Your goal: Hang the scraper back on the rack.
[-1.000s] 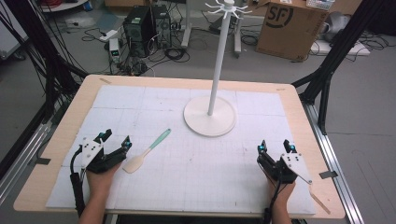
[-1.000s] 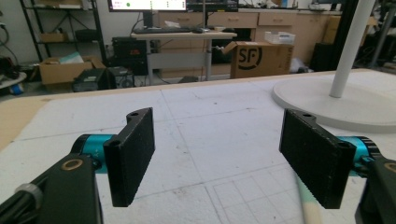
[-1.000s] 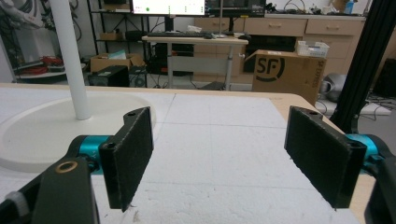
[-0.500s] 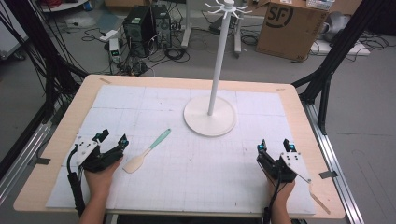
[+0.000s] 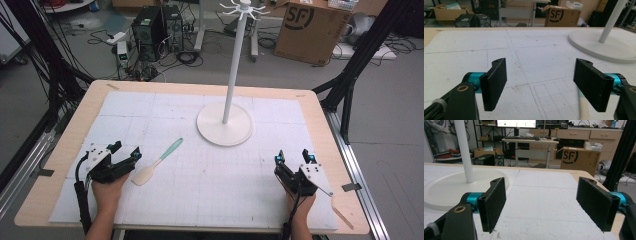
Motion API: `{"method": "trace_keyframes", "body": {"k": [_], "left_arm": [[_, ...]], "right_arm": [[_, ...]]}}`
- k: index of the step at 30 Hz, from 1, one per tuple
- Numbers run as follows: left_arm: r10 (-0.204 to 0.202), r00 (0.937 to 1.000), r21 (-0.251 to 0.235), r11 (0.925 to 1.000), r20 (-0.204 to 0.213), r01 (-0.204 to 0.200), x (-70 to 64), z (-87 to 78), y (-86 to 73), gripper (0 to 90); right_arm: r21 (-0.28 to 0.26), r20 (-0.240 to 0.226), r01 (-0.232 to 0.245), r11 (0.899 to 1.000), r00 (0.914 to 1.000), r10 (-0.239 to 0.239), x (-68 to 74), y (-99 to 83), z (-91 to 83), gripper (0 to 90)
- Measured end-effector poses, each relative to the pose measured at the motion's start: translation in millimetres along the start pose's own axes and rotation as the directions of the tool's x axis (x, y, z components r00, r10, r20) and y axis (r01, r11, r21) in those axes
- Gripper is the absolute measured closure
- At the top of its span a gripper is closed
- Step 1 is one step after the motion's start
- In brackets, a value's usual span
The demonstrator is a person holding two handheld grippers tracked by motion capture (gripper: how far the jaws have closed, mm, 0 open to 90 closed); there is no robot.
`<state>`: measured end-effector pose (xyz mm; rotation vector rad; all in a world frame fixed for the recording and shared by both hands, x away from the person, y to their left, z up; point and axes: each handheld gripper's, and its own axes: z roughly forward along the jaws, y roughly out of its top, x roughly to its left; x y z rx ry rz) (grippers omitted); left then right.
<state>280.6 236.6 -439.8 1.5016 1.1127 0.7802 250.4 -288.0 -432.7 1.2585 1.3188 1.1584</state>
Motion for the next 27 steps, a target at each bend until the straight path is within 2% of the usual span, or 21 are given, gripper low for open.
{"method": "trace_keyframes", "body": {"k": [2, 3, 5, 8, 9, 10, 12, 13, 14, 15, 17, 18, 23, 27], "left_arm": [[0.018, 0.9995, -0.021, 0.9996, 0.026, -0.018, -1.1, -0.8, -0.2, 28.0], [0.025, 0.9981, -0.035, 0.9991, 0.057, -0.023, -1.4, -0.8, -0.5, 27.2], [0.052, 0.9909, -0.055, 0.9974, 0.124, -0.046, -3.2, -0.9, -1.1, 26.2], [0.101, 0.9754, -0.076, 0.9932, 0.196, -0.088, -8.7, -0.4, -2.1, 27.3], [0.112, 0.9692, -0.07, 0.9926, 0.219, -0.099, -10.2, 0.6, -2.3, 27.9], [0.118, 0.9661, -0.059, 0.9924, 0.229, -0.108, -11.5, 1.7, -2.2, 28.0], [0.137, 0.9561, -0.007, 0.9902, 0.259, -0.14, -15.6, 6.3, -1.7, 28.0], [0.153, 0.9532, 0.021, 0.9863, 0.261, -0.164, -18.7, 8.8, -1.7, 28.0], [0.173, 0.9523, 0.051, 0.9801, 0.251, -0.192, -22.3, 11.2, -2.0, 28.0], [0.192, 0.9481, 0.076, 0.9731, 0.254, -0.217, -25.6, 13.7, -2.2, 27.8], [0.221, 0.9418, 0.106, 0.9614, 0.254, -0.254, -30.4, 17.0, -2.8, 28.0], [0.226, 0.9393, 0.111, 0.959, 0.258, -0.261, -31.2, 17.5, -2.9, 28.0], [0.195, 0.9482, 0.117, 0.9662, 0.251, -0.23, -28.1, 17.4, -2.0, 27.3], [0.183, 0.9499, 0.127, 0.9671, 0.253, -0.221, -28.0, 18.0, -1.9, 27.8]], "right_arm": [[-0.001, 0.002, 0.008, 1.0, 1.0, -0.008, -0.9, 0.0, 0.5, 23.0], [-0.002, 0.0, 0.01, 1.0, 1.0, -0.01, -1.0, 0.0, 0.6, 22.9], [0.002, 0.001, 0.006, 1.0, 1.0, -0.006, -0.4, 0.1, 0.5, 22.9], [0.004, 0.001, 0.007, 1.0, 1.0, -0.007, -0.1, 0.1, 0.6, 23.0], [0.005, 0.001, 0.007, 1.0, 1.0, -0.007, 0.0, 0.1, 0.6, 23.0], [0.005, 0.001, 0.007, 1.0, 1.0, -0.007, 0.0, 0.1, 0.7, 23.0], [0.005, 0.001, 0.01, 1.0, 1.0, -0.01, -0.1, 0.1, 0.8, 23.0], [0.005, 0.001, 0.011, 1.0, 0.9999, -0.011, -0.1, 0.1, 0.8, 23.0], [0.002, 0.001, 0.015, 1.0, 0.9999, -0.015, -0.1, 0.0, 1.1, 23.0], [0.002, 0.001, 0.015, 1.0, 0.9999, -0.015, -0.1, 0.1, 1.0, 23.0], [0.003, 0.001, 0.014, 1.0, 0.9999, -0.014, 0.0, -0.1, 0.8, 23.0], [0.004, 0.001, 0.015, 1.0, 0.9999, -0.015, -0.2, 0.0, 0.6, 23.0], [0.005, -0.001, 0.015, 1.0, 0.9999, -0.015, 0.0, 0.0, 0.7, 23.1], [0.005, -0.001, 0.015, 1.0, 0.9999, -0.015, 0.0, 0.0, 0.7, 23.1]]}}
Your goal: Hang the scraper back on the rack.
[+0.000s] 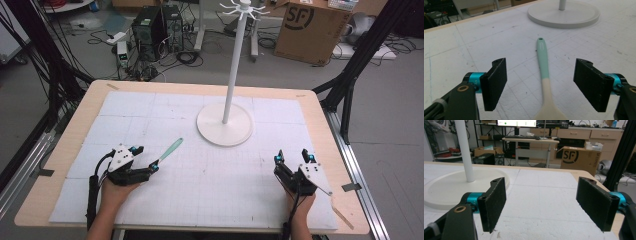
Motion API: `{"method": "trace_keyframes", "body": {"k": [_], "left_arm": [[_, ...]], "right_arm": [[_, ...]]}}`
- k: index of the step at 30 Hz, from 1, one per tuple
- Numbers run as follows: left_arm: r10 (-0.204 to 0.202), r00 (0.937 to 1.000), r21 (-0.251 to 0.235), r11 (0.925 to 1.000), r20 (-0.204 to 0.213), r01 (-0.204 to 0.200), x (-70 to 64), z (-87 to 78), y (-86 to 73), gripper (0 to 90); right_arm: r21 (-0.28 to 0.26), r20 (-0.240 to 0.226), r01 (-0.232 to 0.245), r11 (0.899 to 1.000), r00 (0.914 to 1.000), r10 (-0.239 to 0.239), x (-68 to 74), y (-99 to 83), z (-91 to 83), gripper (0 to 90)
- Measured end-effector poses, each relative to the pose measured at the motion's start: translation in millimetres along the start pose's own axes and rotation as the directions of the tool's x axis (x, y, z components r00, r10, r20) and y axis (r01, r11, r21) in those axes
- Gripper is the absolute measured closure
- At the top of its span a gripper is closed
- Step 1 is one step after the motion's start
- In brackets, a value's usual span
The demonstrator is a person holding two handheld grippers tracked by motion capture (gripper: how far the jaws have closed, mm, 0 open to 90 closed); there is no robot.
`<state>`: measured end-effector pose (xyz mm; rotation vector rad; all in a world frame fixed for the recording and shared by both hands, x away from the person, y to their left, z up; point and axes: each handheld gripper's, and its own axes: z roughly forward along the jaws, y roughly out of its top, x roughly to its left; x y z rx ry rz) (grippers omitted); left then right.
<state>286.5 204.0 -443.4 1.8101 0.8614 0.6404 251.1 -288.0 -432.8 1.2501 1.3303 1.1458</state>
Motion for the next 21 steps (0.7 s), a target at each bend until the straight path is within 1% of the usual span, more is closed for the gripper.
{"method": "trace_keyframes", "body": {"k": [6, 8, 11, 12, 16, 18, 21], "left_arm": [[-0.011, 0.9995, 0.012, 0.9999, 0.031, 0.011, 1.3, 0.2, 0.3, 29.7], [-0.017, 0.9989, 0.024, 0.9996, 0.044, 0.016, 2.3, 0.9, 0.7, 29.9], [-0.032, 0.9969, 0.046, 0.9985, 0.071, 0.028, 4.7, 2.3, 1.4, 29.3], [-0.037, 0.9965, 0.051, 0.9982, 0.074, 0.033, 5.6, 2.7, 1.5, 28.8], [-0.055, 0.9919, 0.064, 0.9968, 0.115, 0.048, 9.3, 3.7, 1.9, 26.6], [-0.061, 0.9905, 0.072, 0.996, 0.123, 0.053, 10.5, 4.3, 2.1, 26.4], [-0.06, 0.9912, 0.077, 0.9958, 0.118, 0.051, 10.1, 4.7, 2.2, 26.8]], "right_arm": [[0.0, 0.001, -0.003, 1.0, 1.0, 0.003, 0.5, 0.0, 0.0, 23.1], [-0.001, 0.0, -0.001, 1.0, 1.0, 0.001, 0.1, 0.0, 0.1, 23.2], [-0.002, -0.002, -0.002, 1.0, 1.0, 0.002, 0.1, 0.1, 0.4, 23.2], [0.0, 0.0, -0.003, 1.0, 1.0, 0.003, 0.3, 0.1, 0.2, 23.2], [0.002, -0.003, -0.004, 1.0, 1.0, 0.004, 0.2, 0.1, 0.4, 23.3], [0.001, -0.003, -0.003, 1.0, 1.0, 0.003, 0.3, 0.1, 0.4, 23.3], [0.001, -0.002, -0.003, 1.0, 1.0, 0.003, 0.2, 0.1, 0.3, 23.3]]}}
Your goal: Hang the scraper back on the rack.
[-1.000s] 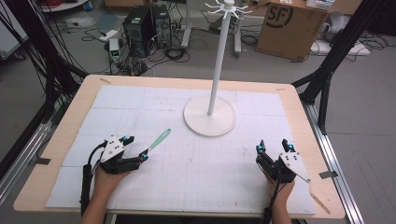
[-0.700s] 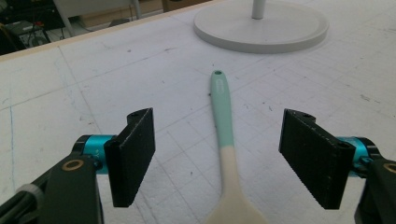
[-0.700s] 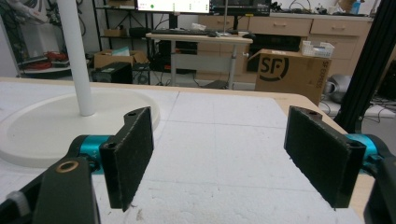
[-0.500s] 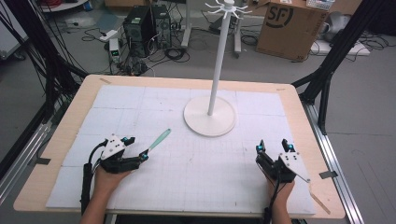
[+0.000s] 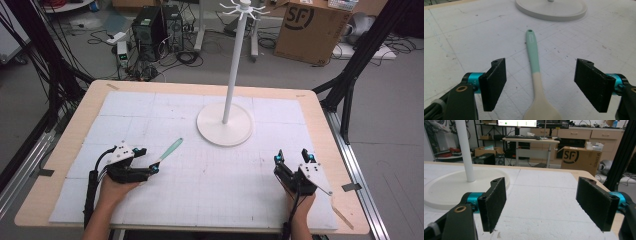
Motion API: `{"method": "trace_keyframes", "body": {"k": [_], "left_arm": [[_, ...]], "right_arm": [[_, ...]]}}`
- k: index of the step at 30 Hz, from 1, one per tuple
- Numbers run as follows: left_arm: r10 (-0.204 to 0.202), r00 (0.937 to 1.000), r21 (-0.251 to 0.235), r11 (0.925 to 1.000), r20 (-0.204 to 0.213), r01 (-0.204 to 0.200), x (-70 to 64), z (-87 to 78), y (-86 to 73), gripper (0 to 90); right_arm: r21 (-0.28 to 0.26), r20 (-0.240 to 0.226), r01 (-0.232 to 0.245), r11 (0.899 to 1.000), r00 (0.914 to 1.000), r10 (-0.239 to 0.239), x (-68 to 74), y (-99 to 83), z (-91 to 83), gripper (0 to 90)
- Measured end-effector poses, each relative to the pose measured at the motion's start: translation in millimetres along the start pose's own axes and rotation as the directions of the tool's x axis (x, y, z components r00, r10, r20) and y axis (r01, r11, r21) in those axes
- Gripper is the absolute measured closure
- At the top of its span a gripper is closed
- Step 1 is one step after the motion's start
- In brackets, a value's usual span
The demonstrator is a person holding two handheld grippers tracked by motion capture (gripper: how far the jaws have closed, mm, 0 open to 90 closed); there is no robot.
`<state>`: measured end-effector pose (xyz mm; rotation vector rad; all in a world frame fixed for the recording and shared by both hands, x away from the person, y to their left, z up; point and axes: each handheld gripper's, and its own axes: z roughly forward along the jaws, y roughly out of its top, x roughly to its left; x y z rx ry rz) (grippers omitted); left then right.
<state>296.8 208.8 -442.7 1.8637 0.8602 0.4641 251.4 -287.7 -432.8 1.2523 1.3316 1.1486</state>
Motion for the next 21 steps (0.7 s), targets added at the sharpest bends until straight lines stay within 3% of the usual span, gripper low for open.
{"method": "trace_keyframes", "body": {"k": [4, 7, 11, 15, 21], "left_arm": [[-0.014, 0.9996, 0.032, 0.9994, -0.026, 0.014, 0.4, 1.6, 1.1, 27.6], [-0.018, 0.9981, 0.078, 0.9967, -0.059, 0.023, 1.0, 4.1, 2.6, 27.6], [-0.024, 0.997, 0.124, 0.9917, -0.074, 0.033, 1.2, 6.3, 5.1, 28.4], [-0.034, 0.9958, 0.198, 0.9789, -0.085, 0.051, 1.0, 7.7, 10.5, 29.1], [-0.042, 0.994, 0.251, 0.9659, -0.101, 0.066, -1.7, 8.0, 17.8, 29.5]], "right_arm": [[0.0, -0.001, 0.0, 1.0, 1.0, 0.0, 0.1, 0.0, 0.3, 23.3], [0.0, -0.001, 0.003, 1.0, 1.0, -0.003, -0.3, 0.1, 0.5, 23.3], [0.001, -0.001, 0.001, 1.0, 1.0, -0.001, 0.0, 0.2, 0.9, 23.3], [0.003, -0.002, 0.0, 1.0, 1.0, 0.0, 0.1, 0.2, 1.0, 23.3], [0.007, -0.004, -0.005, 1.0, 1.0, 0.005, 0.6, 0.2, 1.0, 23.3]]}}
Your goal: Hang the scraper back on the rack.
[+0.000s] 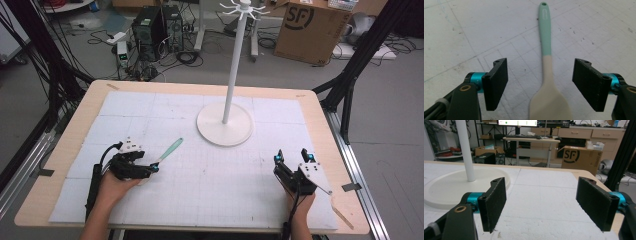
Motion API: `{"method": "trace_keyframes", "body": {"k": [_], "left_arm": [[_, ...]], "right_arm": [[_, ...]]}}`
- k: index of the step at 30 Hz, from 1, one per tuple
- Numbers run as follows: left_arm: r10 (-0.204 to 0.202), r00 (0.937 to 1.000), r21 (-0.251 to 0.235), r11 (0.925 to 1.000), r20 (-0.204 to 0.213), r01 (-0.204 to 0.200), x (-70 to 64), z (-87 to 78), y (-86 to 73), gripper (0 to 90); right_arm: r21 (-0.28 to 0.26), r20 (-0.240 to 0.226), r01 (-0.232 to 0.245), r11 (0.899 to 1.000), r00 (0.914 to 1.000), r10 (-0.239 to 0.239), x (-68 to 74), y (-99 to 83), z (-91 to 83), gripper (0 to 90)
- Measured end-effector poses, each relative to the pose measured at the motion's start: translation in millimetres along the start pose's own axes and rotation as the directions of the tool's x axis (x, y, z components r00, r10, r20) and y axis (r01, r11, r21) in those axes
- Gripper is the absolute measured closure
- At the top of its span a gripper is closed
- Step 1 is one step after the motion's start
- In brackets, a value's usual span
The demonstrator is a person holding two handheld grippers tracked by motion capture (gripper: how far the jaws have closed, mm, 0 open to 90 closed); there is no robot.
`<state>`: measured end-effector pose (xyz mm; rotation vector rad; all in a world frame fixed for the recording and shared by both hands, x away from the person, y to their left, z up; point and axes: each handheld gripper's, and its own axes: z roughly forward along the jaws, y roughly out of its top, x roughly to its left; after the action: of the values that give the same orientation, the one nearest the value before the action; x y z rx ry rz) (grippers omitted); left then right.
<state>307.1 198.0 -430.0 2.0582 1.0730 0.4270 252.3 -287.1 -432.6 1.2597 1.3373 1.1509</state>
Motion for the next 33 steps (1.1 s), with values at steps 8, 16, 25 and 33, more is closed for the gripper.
{"method": "trace_keyframes", "body": {"k": [8, 16, 25, 33], "left_arm": [[-0.007, 1.0, 0.068, 0.9976, -0.001, 0.008, -2.6, 3.0, 5.8, 30.7], [0.005, 0.9998, 0.125, 0.9921, -0.019, -0.003, -8.9, 3.7, 15.8, 32.4], [-0.026, 0.9994, 0.207, 0.9778, -0.024, 0.031, -8.3, 9.6, 18.7, 32.8], [-0.033, 0.9986, 0.27, 0.9618, -0.041, 0.043, -10.1, 10.8, 25.1, 33.6]], "right_arm": [[-0.001, 0.001, 0.002, 1.0, 1.0, -0.002, -0.2, 0.0, 0.2, 23.3], [-0.001, -0.001, 0.0, 1.0, 1.0, 0.0, -0.3, -0.1, 0.3, 23.3], [0.0, 0.003, 0.003, 1.0, 1.0, -0.003, 0.0, 0.0, 0.3, 24.0], [-0.002, 0.0, 0.008, 1.0, 1.0, -0.008, -0.2, 0.0, 0.8, 24.0]]}}
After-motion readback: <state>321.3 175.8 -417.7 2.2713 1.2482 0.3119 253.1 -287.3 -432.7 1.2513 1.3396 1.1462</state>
